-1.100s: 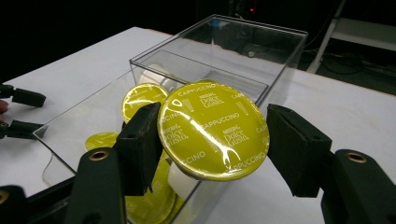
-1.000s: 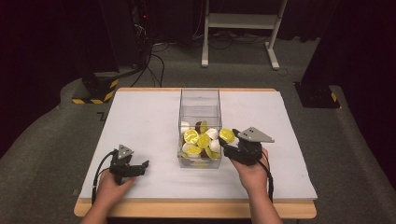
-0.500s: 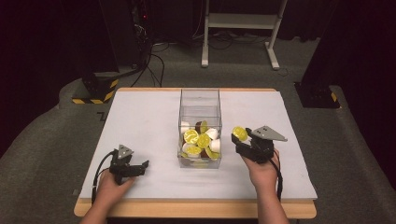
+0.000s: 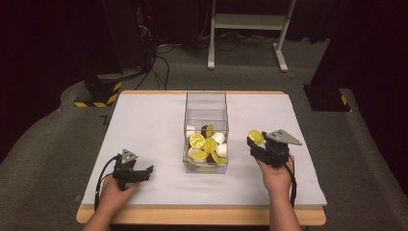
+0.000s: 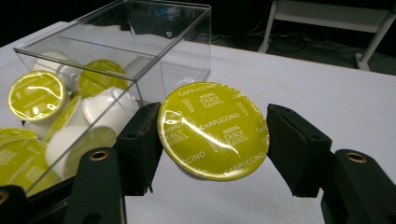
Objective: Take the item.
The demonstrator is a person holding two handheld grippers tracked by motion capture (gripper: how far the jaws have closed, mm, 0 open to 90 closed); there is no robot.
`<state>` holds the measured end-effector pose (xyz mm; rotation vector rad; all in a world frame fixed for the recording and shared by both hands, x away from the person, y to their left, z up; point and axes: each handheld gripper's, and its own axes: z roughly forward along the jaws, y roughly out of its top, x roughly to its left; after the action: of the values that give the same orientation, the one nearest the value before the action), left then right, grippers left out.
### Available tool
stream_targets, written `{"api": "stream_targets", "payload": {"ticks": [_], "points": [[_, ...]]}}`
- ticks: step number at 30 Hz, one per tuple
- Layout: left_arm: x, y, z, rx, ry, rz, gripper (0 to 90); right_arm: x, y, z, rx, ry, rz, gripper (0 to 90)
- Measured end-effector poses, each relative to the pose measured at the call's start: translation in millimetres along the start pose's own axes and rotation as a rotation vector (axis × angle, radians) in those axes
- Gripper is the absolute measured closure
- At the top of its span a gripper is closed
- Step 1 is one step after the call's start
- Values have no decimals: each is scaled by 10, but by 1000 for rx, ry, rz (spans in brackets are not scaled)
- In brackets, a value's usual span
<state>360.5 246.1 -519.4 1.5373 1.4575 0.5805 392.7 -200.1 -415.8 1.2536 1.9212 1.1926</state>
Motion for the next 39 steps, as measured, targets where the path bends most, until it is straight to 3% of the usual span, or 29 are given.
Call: {"api": "stream_targets", "payload": {"ticks": [7,16,29,39], "points": [[1,0,-1,1,0,1,146,-84,-78,87,24,-13,6,385],[3,0,-2,3,0,4,146,-167,-160,256,88,-69,21,385],[0,-1,0,0,0,1,146,-277,-218,502,124,-85,33,385],[1,0,-1,1,0,2,146,-377,-266,720,163,-128,40,385]]}}
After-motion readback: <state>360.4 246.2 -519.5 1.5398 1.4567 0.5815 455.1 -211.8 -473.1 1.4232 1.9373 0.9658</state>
